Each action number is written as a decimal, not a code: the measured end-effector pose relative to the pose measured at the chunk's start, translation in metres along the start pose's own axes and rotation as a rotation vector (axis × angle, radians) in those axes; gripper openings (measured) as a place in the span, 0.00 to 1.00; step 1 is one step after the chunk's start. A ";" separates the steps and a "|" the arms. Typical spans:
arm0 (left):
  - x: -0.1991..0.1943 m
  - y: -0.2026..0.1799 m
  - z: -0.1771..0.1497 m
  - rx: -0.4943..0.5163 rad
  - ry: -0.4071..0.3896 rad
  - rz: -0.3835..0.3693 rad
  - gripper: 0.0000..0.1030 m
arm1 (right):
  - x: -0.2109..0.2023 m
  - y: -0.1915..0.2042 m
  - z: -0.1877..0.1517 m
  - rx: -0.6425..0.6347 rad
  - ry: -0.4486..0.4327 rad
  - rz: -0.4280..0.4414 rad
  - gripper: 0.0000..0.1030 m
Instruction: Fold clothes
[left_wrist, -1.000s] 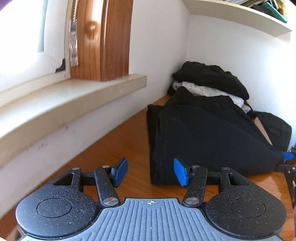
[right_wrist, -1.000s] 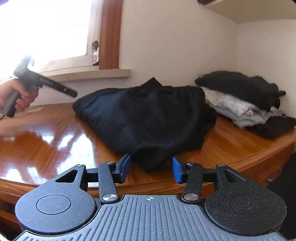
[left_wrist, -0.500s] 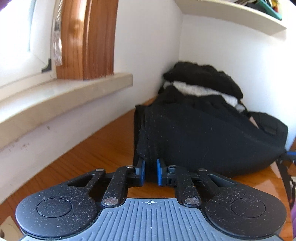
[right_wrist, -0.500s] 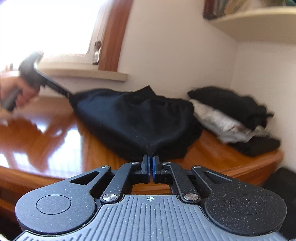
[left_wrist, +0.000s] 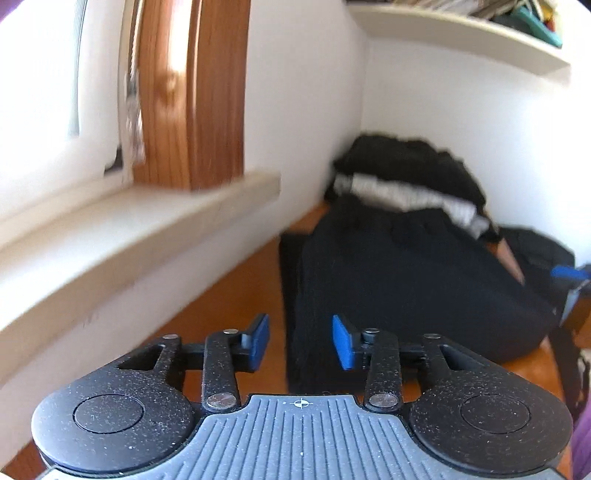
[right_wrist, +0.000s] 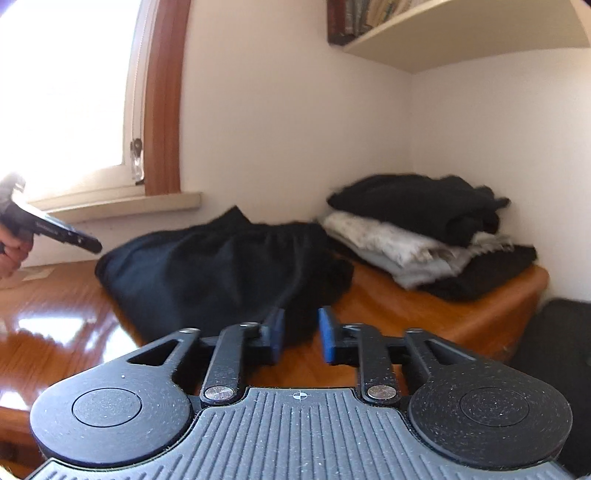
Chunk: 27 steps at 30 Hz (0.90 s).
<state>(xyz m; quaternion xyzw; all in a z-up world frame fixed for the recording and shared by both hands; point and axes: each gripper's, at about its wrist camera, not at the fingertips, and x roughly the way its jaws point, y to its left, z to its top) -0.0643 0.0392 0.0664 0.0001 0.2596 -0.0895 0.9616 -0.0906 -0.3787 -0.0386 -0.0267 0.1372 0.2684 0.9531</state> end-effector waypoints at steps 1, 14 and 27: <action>0.003 -0.005 0.005 0.002 -0.014 -0.011 0.44 | 0.010 0.000 0.004 -0.008 0.000 0.017 0.30; 0.112 -0.037 0.019 0.106 0.126 0.042 0.43 | 0.098 0.022 0.010 -0.115 0.145 0.246 0.38; 0.102 0.016 0.034 0.016 0.093 0.042 0.65 | 0.096 -0.033 0.015 0.142 0.111 0.296 0.62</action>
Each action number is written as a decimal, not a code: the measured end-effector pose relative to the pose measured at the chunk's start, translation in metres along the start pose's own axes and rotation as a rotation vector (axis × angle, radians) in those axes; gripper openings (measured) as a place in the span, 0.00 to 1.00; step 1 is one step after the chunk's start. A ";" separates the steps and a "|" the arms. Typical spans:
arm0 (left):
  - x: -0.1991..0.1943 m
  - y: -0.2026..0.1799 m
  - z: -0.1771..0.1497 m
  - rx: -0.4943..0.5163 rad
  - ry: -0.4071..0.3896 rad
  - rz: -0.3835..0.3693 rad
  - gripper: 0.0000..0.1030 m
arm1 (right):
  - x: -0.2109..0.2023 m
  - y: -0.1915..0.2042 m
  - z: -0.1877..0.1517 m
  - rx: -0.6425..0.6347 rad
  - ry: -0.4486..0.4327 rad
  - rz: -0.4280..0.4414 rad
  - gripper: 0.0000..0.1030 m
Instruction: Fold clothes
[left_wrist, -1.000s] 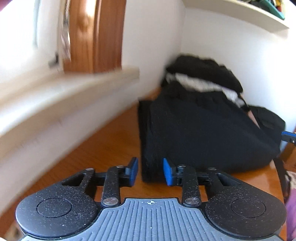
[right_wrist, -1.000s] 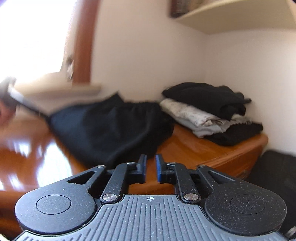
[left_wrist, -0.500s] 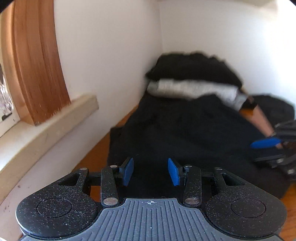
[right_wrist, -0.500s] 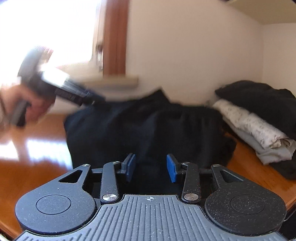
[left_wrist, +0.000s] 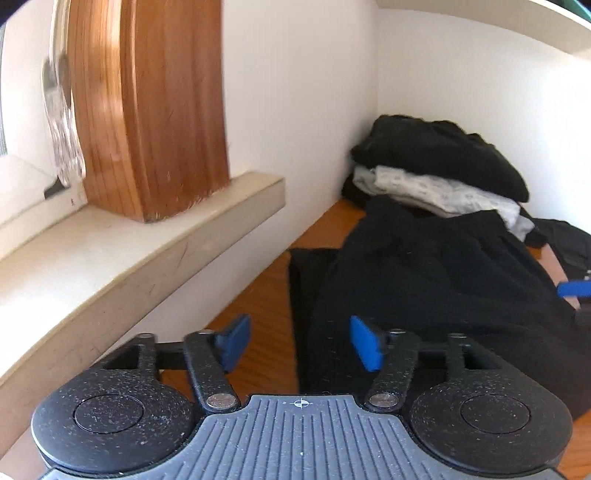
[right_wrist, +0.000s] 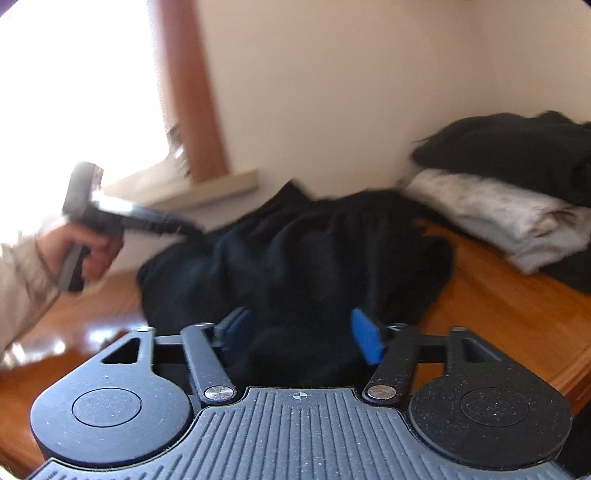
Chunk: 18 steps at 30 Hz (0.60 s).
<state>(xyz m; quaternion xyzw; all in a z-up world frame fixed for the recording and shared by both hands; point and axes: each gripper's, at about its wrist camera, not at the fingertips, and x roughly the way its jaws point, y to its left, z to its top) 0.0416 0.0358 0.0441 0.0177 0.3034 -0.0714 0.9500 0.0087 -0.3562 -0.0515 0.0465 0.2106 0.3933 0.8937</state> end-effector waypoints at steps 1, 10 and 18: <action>0.004 0.005 0.000 -0.014 0.008 -0.017 0.65 | 0.000 -0.005 0.003 0.011 -0.004 -0.030 0.64; 0.052 0.041 0.006 -0.141 0.126 -0.221 0.78 | 0.033 -0.043 0.019 0.183 0.112 -0.087 0.82; 0.074 0.042 0.012 -0.107 0.144 -0.324 0.81 | 0.070 -0.027 0.029 0.077 0.166 -0.128 0.83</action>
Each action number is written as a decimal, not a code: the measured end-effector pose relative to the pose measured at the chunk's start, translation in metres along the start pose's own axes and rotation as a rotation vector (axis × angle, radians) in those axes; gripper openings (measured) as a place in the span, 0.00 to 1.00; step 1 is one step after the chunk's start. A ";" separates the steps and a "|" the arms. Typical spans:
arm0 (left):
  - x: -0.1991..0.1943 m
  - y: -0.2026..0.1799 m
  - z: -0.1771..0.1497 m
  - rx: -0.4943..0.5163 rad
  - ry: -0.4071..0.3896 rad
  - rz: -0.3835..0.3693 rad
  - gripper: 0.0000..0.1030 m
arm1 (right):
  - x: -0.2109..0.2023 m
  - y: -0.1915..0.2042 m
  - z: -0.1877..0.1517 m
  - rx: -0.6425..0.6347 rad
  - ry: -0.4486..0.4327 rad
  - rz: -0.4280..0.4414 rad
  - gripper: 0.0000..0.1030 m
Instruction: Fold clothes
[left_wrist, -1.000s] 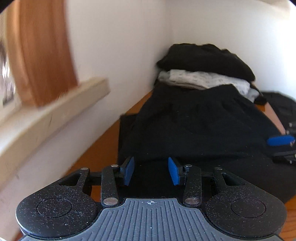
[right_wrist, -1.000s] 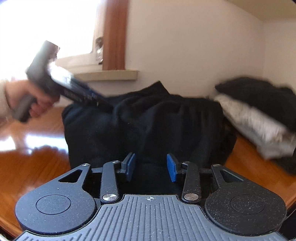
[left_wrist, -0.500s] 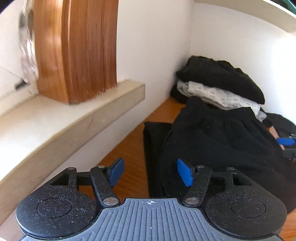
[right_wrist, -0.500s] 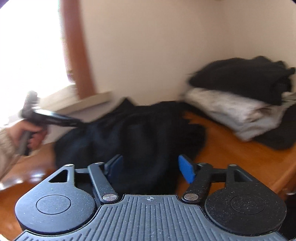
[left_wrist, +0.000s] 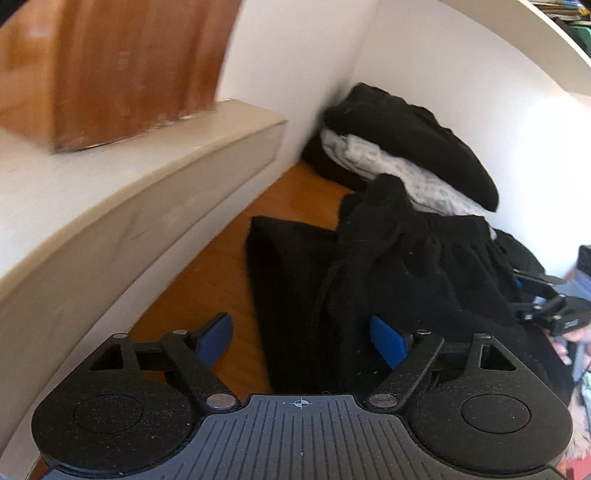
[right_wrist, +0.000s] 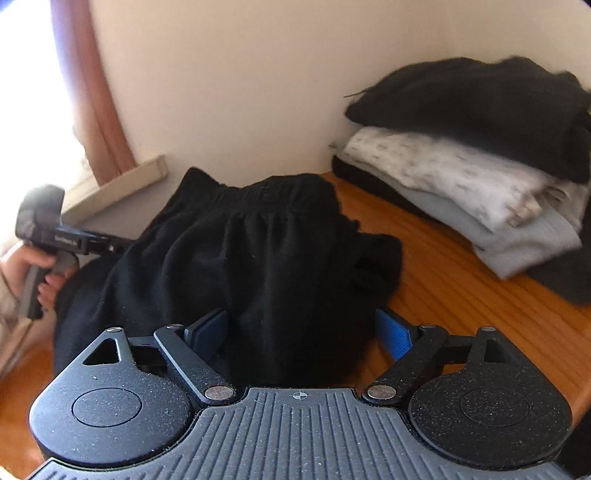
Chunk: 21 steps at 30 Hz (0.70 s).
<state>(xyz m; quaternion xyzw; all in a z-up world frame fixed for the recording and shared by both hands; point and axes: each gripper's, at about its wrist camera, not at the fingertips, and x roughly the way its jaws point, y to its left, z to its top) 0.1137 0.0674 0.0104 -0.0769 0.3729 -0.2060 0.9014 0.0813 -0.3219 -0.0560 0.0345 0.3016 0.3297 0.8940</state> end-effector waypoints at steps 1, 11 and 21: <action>0.002 -0.002 0.000 0.008 0.000 -0.007 0.81 | 0.003 0.003 0.000 -0.020 0.000 -0.002 0.82; 0.012 -0.013 0.001 0.033 0.035 -0.096 0.41 | 0.013 0.009 0.008 0.007 0.041 0.082 0.37; -0.010 -0.064 -0.020 0.200 -0.164 0.047 0.23 | -0.011 0.049 -0.004 -0.165 -0.112 -0.028 0.24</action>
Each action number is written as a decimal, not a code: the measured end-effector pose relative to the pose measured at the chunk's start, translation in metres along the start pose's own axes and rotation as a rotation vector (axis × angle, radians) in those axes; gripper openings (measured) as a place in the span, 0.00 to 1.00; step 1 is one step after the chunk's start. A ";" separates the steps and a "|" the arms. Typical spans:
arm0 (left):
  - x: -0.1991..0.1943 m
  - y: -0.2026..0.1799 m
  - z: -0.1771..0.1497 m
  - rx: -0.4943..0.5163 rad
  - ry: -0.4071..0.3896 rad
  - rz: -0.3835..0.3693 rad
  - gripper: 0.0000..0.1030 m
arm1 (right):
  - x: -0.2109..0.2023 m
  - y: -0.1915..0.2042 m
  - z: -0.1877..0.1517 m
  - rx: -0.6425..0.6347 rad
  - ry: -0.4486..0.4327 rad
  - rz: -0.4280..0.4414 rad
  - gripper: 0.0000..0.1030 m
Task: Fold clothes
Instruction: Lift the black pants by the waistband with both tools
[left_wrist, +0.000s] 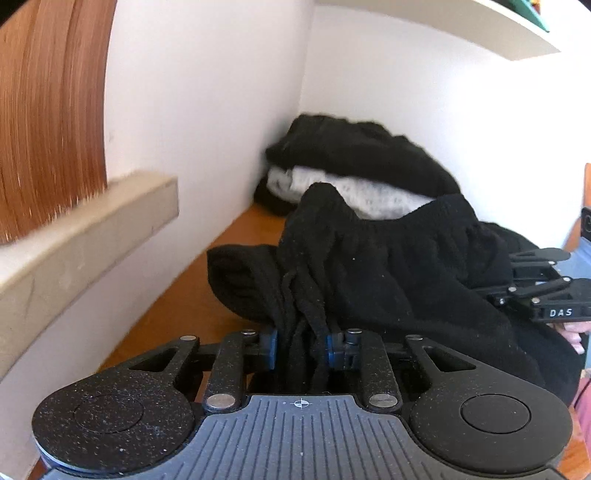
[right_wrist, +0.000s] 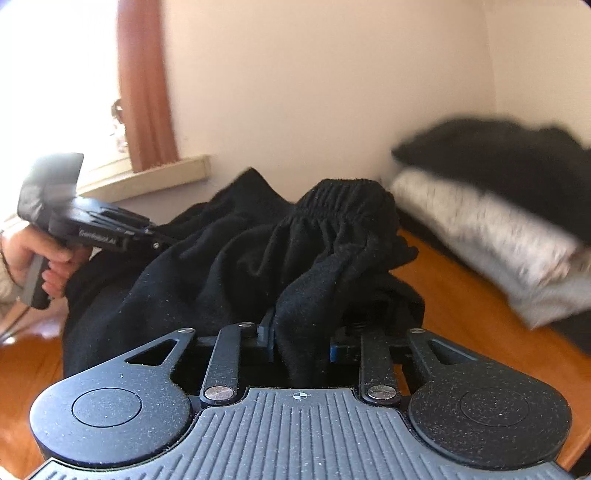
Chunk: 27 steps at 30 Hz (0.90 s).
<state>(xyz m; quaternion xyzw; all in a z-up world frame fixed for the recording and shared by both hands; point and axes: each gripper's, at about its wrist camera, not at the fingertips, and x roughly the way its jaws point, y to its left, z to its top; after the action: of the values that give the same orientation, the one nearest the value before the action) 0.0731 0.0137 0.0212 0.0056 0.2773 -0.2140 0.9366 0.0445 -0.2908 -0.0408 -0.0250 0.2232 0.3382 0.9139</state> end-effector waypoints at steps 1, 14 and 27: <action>-0.002 -0.002 0.002 -0.003 -0.007 0.004 0.23 | -0.005 0.002 0.001 -0.009 -0.021 -0.001 0.24; 0.001 -0.038 0.081 0.040 -0.096 0.037 0.20 | -0.046 -0.014 0.065 -0.128 -0.156 -0.045 0.21; 0.088 -0.080 0.260 0.148 -0.183 0.084 0.20 | -0.069 -0.124 0.164 -0.126 -0.312 -0.124 0.21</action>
<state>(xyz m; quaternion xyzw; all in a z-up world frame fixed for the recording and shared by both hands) 0.2418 -0.1277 0.2036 0.0667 0.1737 -0.1939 0.9632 0.1405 -0.3961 0.1228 -0.0432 0.0553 0.2945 0.9531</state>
